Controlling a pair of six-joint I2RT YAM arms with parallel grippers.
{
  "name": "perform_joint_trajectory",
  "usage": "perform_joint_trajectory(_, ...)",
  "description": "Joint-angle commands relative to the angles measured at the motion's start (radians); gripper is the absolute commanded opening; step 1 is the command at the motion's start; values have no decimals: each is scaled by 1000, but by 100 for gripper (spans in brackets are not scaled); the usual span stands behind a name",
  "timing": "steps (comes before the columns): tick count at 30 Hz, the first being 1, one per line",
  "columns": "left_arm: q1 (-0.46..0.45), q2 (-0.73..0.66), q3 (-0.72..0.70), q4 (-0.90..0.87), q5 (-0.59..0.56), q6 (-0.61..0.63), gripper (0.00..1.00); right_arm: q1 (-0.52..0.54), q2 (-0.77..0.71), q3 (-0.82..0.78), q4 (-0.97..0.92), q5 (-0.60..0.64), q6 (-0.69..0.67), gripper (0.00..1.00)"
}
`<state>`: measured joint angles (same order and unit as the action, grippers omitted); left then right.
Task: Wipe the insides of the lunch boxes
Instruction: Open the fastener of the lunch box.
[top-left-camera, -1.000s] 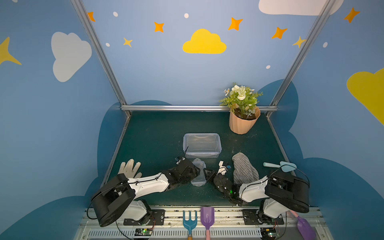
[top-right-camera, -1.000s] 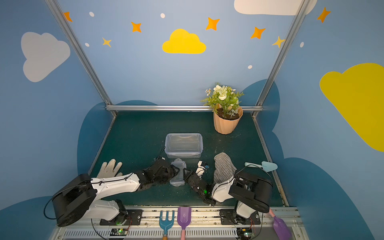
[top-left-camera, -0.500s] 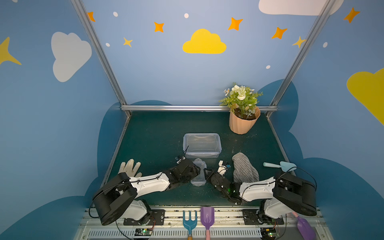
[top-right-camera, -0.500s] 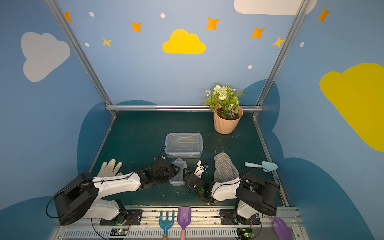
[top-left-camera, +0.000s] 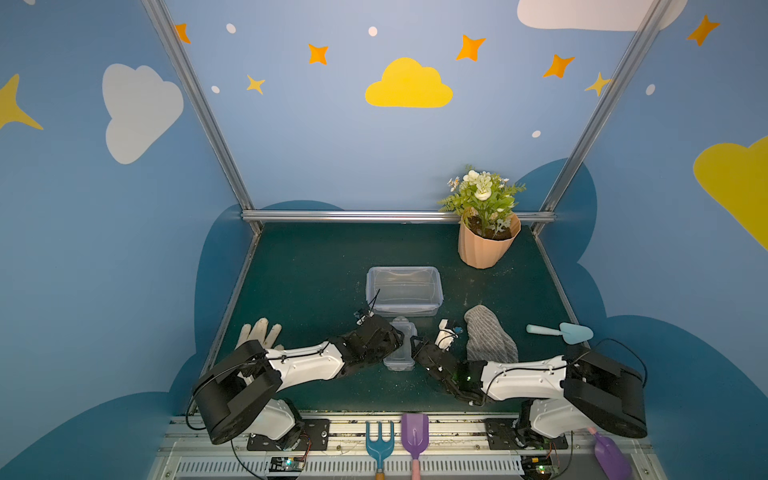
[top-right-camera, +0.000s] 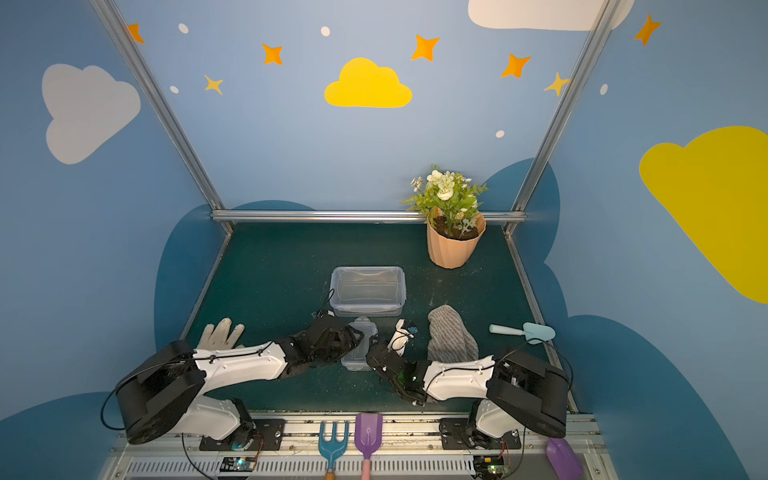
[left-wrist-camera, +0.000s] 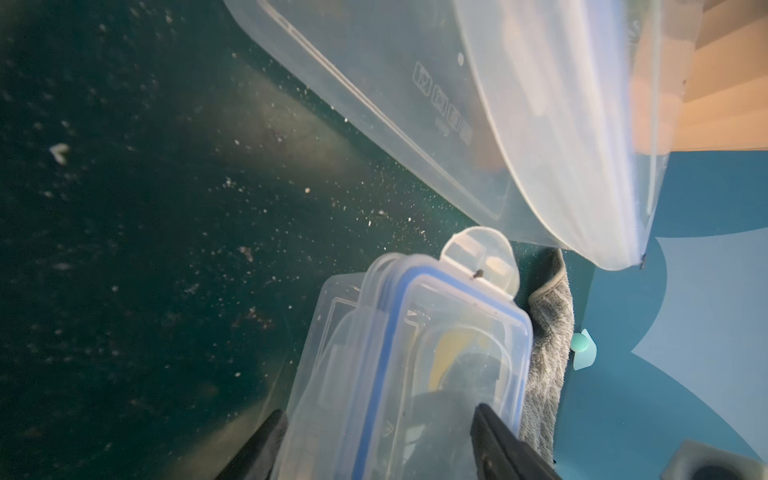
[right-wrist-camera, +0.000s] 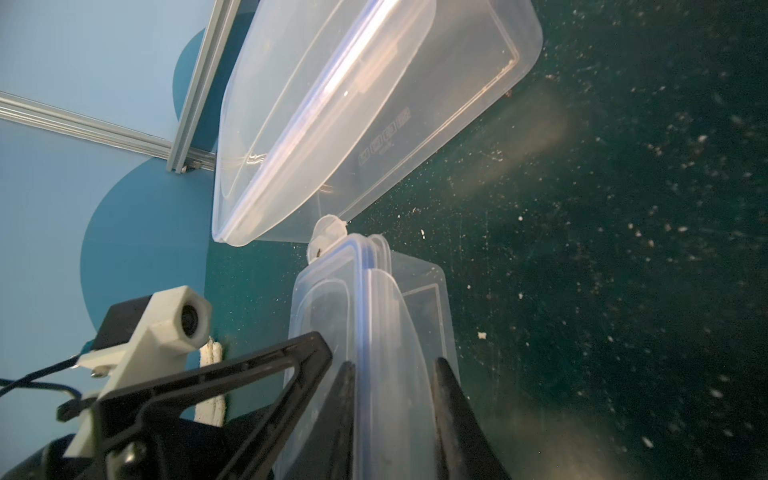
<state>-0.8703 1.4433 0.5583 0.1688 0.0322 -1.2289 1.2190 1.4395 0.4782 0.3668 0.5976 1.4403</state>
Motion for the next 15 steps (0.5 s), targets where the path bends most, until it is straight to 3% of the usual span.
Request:
perform_joint_trajectory(1, -22, 69, -34, -163, 89, 19, 66, 25, 32, 14, -209, -108, -26, 0)
perform_joint_trajectory(15, -23, 69, 1, -215, 51, 36, 65, 13, 63, 81, -330, -160, -30, 0)
